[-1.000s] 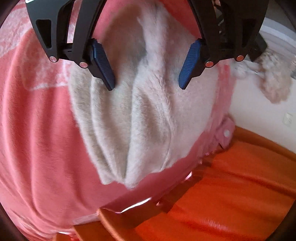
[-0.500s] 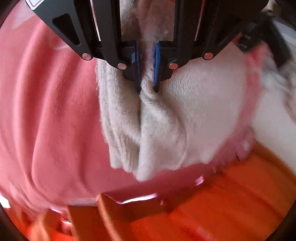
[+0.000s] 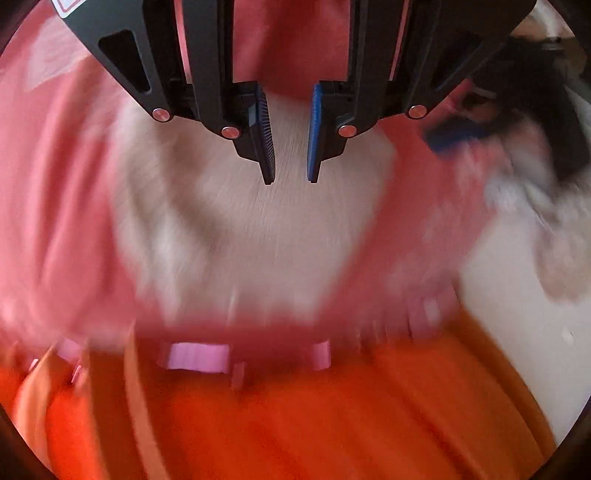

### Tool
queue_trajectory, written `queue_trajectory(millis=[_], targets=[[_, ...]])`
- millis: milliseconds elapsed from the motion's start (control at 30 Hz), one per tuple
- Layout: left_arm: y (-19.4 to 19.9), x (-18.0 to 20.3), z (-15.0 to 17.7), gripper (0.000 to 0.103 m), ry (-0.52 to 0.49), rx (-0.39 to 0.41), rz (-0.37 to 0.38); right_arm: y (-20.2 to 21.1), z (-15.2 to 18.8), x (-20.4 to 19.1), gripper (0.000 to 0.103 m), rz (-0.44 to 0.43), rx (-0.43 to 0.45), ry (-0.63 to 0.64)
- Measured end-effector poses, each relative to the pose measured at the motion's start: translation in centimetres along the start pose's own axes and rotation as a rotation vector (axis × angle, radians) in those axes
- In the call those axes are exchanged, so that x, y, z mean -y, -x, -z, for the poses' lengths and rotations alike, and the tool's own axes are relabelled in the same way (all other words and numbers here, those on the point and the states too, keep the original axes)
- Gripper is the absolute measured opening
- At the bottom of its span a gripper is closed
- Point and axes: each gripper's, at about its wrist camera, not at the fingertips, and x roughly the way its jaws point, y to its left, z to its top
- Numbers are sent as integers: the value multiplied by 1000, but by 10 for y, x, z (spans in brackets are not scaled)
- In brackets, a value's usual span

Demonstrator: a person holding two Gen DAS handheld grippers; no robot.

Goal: Fold small clothes

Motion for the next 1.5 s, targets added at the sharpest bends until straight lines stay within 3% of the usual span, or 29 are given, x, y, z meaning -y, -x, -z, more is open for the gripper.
queue_trajectory(millis=[33,100,133,233,300,367,400,433,500,567,633,700,767,933,967,1067,1133,1200,1233,1300,1333,1467,1500], targets=[[-2,0,-1,34,4,-4,-1,-17,4,1,15,31,-38,-18],[0,-1,0,34,7,-7,1,0,6,-7,18,36,19,-29],[1,-2,1,37,0,-3,-6,21,3,-13,18,19,83,-27],[0,-9,7,40,-12,-6,-41,49,-6,-26,18,-61,169,-12],[-6,-14,12,40,3,-30,-45,35,-16,-32,18,-56,152,1],[-13,-19,16,40,31,-57,-26,-4,-20,-34,18,-34,78,0],[-14,-19,18,40,34,-61,-21,-17,-20,-34,14,-25,80,10],[-14,-20,18,40,35,-63,-22,-19,-19,-36,14,-18,118,29],[-12,-20,17,43,32,-57,-22,-1,-18,-38,14,-20,110,24],[-10,-21,11,53,29,-48,-27,30,-22,-21,14,-80,191,-37],[-9,-21,2,61,17,-28,-31,51,-23,0,24,-62,280,-100],[-13,-18,-10,64,-3,-13,-30,73,-23,36,55,10,367,-193],[-20,-10,-23,66,-33,1,-12,75,-30,71,57,65,360,-268],[-43,14,-46,74,-64,17,43,33,-61,103,57,-22,229,-296],[-48,18,-49,74,-64,17,45,21,-66,95,56,-36,206,-287],[-61,26,-59,74,-59,13,58,21,-78,82,10,-51,218,-244],[-64,27,-64,74,-65,20,60,49,-76,75,9,-73,320,-231],[-69,26,-66,74,-81,25,52,65,-70,77,9,-42,399,-216],[-73,25,-66,74,-86,21,45,51,-68,88,9,24,360,-229],[-86,22,-64,74,-83,-8,38,9,-68,103,9,97,202,-257],[-93,19,-62,74,-70,-26,42,7,-61,105,9,79,226,-268],[-104,10,-53,75,-30,-69,53,52,-49,98,26,44,315,-310],[-103,6,-53,79,-15,-74,65,59,-48,98,44,51,328,-307]])
